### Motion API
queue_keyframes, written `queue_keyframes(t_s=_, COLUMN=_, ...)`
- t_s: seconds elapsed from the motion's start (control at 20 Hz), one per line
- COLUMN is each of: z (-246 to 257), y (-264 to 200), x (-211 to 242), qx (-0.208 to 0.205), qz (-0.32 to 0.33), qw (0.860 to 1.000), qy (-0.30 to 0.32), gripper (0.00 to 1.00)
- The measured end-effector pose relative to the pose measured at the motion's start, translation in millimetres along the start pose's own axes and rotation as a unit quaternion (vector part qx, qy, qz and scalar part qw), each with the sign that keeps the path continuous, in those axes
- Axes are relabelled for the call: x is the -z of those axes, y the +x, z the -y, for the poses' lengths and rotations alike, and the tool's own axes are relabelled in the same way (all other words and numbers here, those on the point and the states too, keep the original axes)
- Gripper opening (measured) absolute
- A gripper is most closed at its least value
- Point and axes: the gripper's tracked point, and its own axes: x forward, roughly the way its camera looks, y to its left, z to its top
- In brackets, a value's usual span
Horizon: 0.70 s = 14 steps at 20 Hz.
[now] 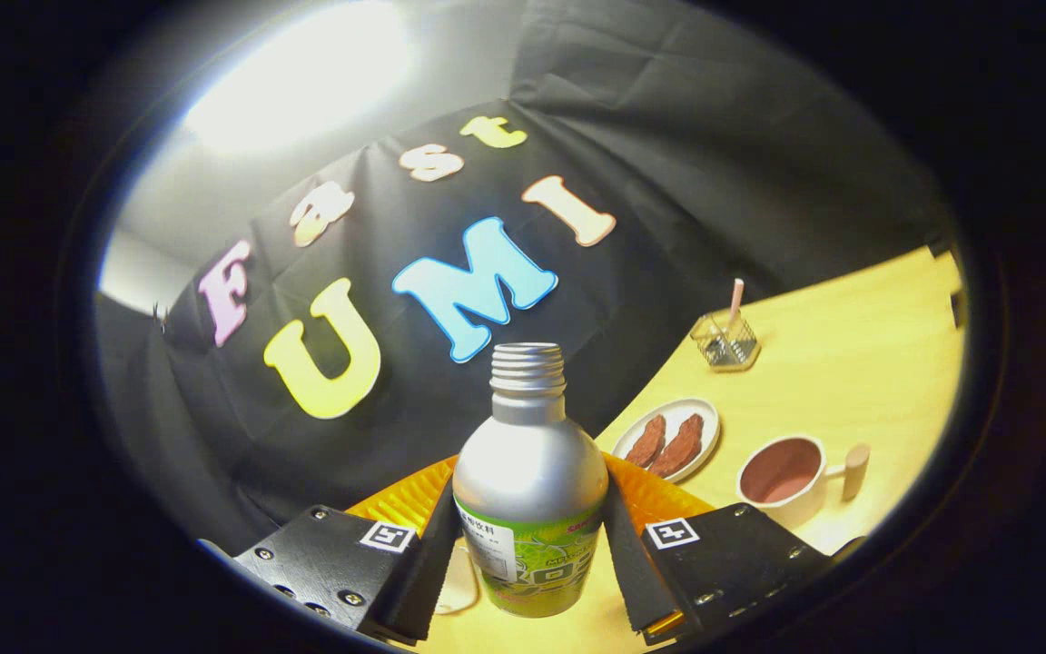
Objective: Take the bottle from table, then pour the juice into the cup, finally place the bottle on the coaster
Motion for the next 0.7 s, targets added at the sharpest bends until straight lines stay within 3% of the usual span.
queue_keyframes(t_s=0.2, z=-5, y=4, x=6, qx=0.010, qz=-0.002, qw=0.989, qy=-0.146, gripper=0.77)
queue_keyframes(t_s=0.4, z=-21, y=12, x=21, qx=-0.022, qz=0.001, qw=0.966, qy=-0.257, gripper=0.78)
queue_keyframes(t_s=0.55, z=-15, y=20, x=33, qx=-0.033, qz=0.001, qw=0.952, qy=-0.303, gripper=0.78)
queue_keyframes(t_s=0.7, z=-7, y=24, x=32, qx=-0.039, qz=0.003, qw=0.953, qy=-0.299, gripper=0.78)
